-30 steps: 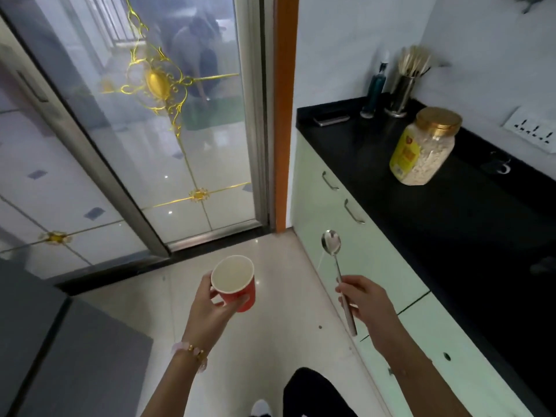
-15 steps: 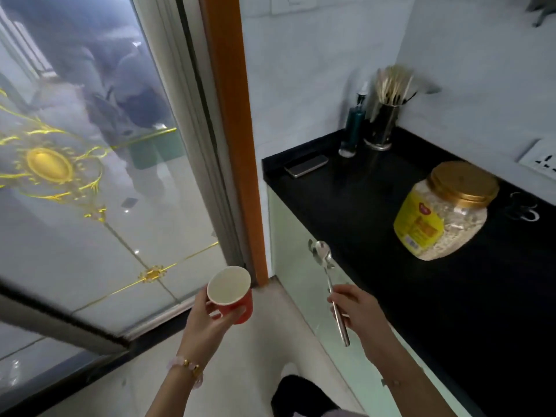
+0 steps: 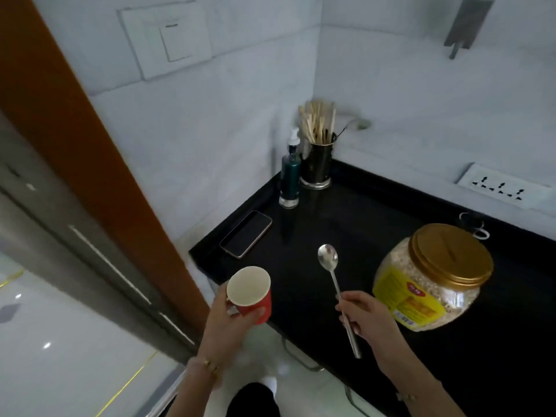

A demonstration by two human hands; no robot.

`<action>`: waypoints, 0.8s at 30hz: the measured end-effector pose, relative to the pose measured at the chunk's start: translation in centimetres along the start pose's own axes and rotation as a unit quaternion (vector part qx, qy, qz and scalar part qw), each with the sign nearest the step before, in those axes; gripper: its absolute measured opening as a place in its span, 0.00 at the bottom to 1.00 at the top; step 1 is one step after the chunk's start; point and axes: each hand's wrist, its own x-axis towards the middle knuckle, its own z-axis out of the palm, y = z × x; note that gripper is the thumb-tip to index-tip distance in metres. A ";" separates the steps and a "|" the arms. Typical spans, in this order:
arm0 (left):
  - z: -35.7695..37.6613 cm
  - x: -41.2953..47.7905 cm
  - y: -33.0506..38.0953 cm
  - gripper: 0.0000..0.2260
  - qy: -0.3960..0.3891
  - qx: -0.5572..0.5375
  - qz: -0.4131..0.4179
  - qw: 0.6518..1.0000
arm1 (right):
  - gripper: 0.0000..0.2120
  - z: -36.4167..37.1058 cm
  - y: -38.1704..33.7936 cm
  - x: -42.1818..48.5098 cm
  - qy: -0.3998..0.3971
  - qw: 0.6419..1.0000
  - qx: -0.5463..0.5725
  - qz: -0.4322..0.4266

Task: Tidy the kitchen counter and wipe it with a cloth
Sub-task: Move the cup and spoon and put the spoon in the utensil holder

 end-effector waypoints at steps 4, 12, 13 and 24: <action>1.1 6.7 1.6 0.31 -0.104 0.060 0.015 0.993 | 0.06 1.1 -1.2 2.1 0.065 0.997 0.038 0.013; 5.6 15.1 4.7 0.29 -0.213 0.097 0.046 0.971 | 0.07 1.9 -3.6 5.3 0.180 0.978 0.096 0.040; 6.2 15.7 4.9 0.30 -0.225 0.102 0.043 0.968 | 0.07 1.8 -3.9 5.6 0.189 0.976 0.099 0.039; 14.1 23.6 8.3 0.28 -0.221 0.099 0.045 0.969 | 0.06 0.2 -7.0 10.9 0.209 0.969 0.122 0.039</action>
